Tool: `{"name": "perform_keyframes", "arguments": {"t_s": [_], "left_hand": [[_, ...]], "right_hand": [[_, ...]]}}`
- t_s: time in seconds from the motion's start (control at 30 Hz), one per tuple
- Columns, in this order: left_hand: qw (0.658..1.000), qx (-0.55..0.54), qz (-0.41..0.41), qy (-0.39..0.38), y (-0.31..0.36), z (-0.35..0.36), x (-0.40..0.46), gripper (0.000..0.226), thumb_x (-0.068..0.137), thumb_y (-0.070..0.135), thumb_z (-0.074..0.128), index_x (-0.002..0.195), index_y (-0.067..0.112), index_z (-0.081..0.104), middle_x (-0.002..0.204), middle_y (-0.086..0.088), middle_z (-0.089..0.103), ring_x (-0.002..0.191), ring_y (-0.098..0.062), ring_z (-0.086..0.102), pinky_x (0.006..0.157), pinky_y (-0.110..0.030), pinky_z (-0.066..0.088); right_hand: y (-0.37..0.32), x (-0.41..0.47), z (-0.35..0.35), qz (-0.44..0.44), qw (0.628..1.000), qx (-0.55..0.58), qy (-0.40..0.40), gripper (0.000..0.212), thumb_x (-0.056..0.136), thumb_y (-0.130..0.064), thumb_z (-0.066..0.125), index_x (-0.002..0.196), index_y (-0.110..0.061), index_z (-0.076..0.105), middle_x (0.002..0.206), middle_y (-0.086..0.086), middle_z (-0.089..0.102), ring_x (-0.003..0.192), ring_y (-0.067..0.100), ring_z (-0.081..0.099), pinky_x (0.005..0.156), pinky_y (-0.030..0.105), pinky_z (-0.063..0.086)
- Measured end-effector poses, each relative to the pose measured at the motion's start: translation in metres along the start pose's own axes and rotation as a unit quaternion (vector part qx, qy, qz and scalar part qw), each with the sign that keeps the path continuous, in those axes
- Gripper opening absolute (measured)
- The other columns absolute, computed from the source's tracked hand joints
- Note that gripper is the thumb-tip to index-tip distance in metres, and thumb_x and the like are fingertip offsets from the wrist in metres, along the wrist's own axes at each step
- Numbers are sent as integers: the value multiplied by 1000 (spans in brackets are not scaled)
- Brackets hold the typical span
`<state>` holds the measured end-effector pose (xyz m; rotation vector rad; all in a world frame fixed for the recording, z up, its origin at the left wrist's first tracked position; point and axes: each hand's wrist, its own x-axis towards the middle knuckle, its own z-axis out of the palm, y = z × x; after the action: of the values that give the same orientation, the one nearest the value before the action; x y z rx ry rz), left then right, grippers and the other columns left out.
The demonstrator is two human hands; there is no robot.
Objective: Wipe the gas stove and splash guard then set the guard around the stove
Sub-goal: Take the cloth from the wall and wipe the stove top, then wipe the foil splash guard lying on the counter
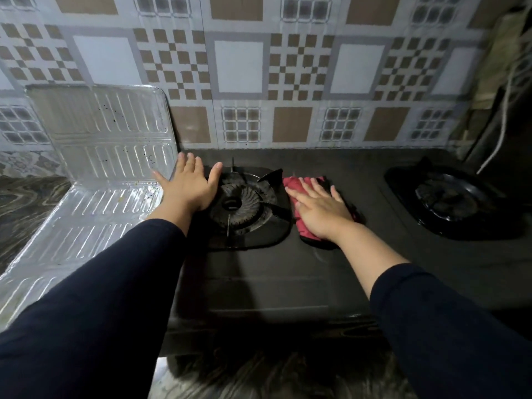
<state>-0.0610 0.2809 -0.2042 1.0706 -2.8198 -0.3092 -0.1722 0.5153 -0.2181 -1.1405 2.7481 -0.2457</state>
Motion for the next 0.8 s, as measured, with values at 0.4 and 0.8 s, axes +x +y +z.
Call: {"name": "perform_keyframes", "arguments": {"t_s": [0.4, 0.8], "left_hand": [[997, -13, 25, 69, -14, -14, -43, 65, 97, 52, 18, 146, 12, 34, 158, -3, 27, 149, -17, 14, 116, -60, 2], [990, -102, -68, 73, -87, -13, -150, 50, 100, 42, 22, 140, 17, 39, 150, -10, 38, 140, -31, 33, 113, -57, 19]], "right_hand": [[-44, -94, 23, 49, 993, 40, 99, 50, 98, -26, 28, 148, -31, 22, 159, 0, 21, 148, 16, 7, 121, 39, 2], [-169, -132, 67, -58, 960, 84, 260, 48, 68, -13, 38, 105, -7, 67, 95, 13, 74, 100, 29, 69, 86, 36, 53]]}}
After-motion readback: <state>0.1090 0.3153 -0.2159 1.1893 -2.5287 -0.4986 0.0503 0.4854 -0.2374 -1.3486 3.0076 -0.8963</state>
